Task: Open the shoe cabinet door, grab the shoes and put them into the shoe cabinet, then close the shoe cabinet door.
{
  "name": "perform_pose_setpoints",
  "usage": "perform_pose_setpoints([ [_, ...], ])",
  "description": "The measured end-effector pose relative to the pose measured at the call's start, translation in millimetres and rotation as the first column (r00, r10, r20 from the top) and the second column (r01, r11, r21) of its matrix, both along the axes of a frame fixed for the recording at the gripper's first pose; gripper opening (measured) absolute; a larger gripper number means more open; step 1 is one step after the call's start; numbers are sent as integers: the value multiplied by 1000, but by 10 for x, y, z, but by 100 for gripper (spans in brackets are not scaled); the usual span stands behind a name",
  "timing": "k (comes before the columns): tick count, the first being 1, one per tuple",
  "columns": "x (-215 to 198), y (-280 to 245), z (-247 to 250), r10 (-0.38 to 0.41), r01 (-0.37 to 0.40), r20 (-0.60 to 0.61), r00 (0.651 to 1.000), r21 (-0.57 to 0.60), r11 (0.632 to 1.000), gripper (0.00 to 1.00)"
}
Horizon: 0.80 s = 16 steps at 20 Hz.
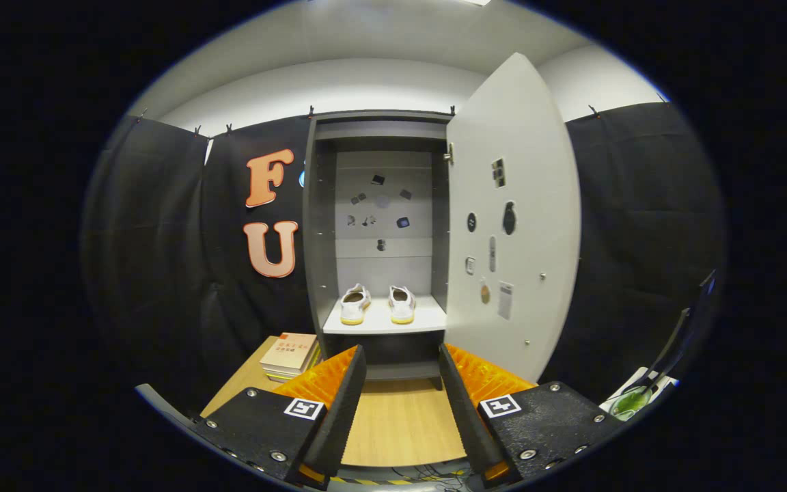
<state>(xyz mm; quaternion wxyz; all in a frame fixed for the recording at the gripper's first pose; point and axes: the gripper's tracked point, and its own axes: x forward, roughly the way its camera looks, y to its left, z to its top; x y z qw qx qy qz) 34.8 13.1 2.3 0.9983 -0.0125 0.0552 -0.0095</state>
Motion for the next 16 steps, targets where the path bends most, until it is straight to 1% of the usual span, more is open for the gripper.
perform_pose_setpoints([
  [2,-166,-315,-17,-42,42,-14,999,-4,999,71],
  [5,-235,-794,-73,-93,93,-26,995,9,996,72],
  [8,-139,-1194,-109,-98,99,-35,995,36,994,74],
  [12,216,-1669,-197,-58,60,-36,998,66,996,76],
  [16,646,-1884,-346,17,-13,-36,999,106,994,77],
])
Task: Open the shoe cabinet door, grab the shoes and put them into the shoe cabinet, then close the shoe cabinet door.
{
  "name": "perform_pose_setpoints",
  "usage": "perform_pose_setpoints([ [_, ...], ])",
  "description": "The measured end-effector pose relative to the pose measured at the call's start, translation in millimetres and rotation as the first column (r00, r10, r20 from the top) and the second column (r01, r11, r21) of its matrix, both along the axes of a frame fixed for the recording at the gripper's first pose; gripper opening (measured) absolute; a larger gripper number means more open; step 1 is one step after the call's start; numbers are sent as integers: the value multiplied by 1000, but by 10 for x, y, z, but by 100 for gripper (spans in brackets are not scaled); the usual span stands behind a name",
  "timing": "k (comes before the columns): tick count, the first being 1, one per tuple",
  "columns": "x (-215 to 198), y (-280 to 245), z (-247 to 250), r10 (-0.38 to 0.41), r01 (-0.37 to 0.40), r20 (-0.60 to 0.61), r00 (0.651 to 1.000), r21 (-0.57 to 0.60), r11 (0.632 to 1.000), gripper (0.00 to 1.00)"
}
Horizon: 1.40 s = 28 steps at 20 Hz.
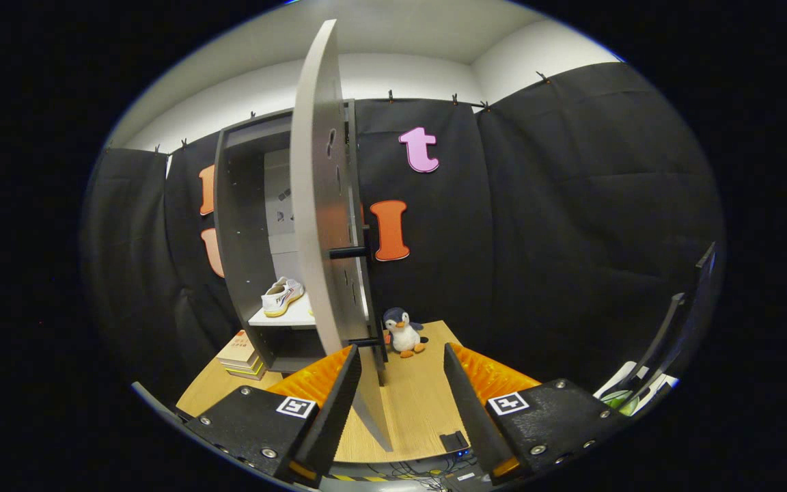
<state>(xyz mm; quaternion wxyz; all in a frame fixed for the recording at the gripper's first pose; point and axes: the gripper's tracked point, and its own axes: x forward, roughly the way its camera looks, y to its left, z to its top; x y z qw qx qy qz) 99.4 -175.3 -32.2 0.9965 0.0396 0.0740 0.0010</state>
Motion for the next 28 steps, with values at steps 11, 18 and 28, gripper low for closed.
perform_pose_setpoints([
  [11,278,338,-200,150,-150,11,989,-3,989,77],
  [18,311,944,-199,280,-280,8,960,4,960,76],
  [28,515,1645,-197,407,-406,-10,913,43,913,77],
])
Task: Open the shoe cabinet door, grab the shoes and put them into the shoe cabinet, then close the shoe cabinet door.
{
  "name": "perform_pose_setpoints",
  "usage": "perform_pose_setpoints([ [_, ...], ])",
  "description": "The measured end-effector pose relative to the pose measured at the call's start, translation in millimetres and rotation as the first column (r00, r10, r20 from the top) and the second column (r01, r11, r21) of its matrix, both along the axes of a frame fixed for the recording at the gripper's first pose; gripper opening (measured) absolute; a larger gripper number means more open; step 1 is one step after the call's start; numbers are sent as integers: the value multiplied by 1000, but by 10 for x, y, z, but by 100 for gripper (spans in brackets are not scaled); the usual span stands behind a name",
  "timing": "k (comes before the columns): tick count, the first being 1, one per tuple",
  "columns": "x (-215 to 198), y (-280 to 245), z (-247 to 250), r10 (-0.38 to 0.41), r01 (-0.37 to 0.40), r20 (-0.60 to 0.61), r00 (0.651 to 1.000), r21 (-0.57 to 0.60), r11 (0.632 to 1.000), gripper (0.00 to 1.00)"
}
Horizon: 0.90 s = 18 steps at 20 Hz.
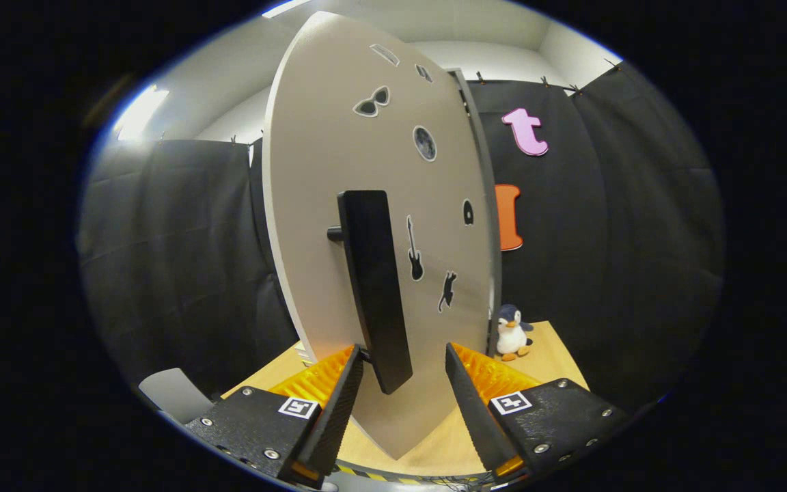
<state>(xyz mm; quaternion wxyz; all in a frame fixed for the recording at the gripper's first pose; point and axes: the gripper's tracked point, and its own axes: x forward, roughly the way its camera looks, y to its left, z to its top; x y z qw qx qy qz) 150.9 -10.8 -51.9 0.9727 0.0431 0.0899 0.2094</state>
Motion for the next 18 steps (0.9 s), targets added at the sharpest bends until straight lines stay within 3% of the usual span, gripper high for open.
perform_pose_setpoints([
  [9,550,1065,-3,80,-81,5,997,20,997,88],
  [15,1037,1732,111,67,-64,70,995,-43,997,94],
  [18,1109,1763,105,32,-29,79,996,-41,999,95],
])
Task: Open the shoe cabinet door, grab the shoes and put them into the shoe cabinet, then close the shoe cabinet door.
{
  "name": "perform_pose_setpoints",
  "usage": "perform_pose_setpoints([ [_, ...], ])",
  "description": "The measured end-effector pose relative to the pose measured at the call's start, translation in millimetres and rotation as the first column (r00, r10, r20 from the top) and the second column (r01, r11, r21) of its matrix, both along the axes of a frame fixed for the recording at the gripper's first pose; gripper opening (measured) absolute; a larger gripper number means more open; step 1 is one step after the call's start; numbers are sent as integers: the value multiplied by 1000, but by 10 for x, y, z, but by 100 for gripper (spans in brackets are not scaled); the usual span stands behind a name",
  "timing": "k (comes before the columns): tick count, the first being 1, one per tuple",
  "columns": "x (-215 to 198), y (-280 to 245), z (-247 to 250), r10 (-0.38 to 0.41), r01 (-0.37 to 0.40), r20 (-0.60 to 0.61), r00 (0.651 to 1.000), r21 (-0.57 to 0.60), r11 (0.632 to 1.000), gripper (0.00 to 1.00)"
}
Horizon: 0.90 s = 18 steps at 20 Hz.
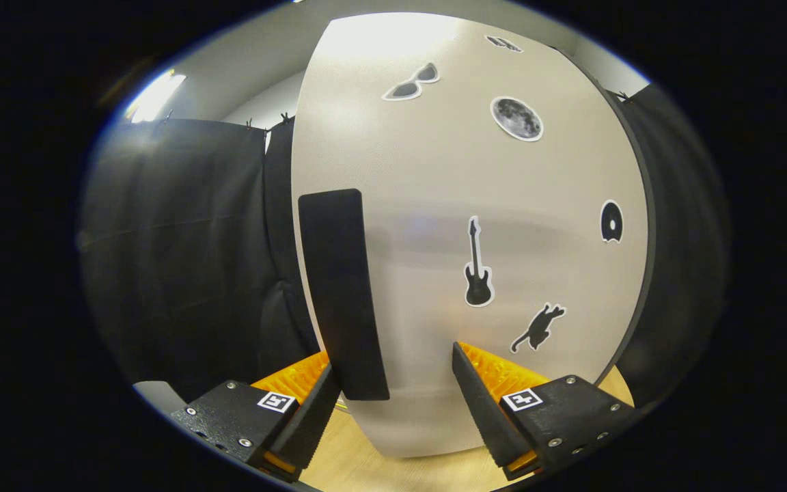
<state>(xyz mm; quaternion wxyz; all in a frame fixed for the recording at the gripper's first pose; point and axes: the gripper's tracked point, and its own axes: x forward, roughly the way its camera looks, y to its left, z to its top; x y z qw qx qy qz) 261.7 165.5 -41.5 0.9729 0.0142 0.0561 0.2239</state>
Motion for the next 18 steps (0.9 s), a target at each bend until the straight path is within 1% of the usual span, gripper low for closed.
perform_pose_setpoints([
  [3,9,8,-7,-57,58,25,998,-30,998,96],
  [8,77,31,-12,-169,170,69,983,-15,985,97],
  [10,74,37,-21,-203,204,94,975,-10,979,97],
  [15,98,48,-21,-249,251,107,963,-2,968,98],
  [18,123,58,-31,-253,255,97,962,-8,967,98],
])
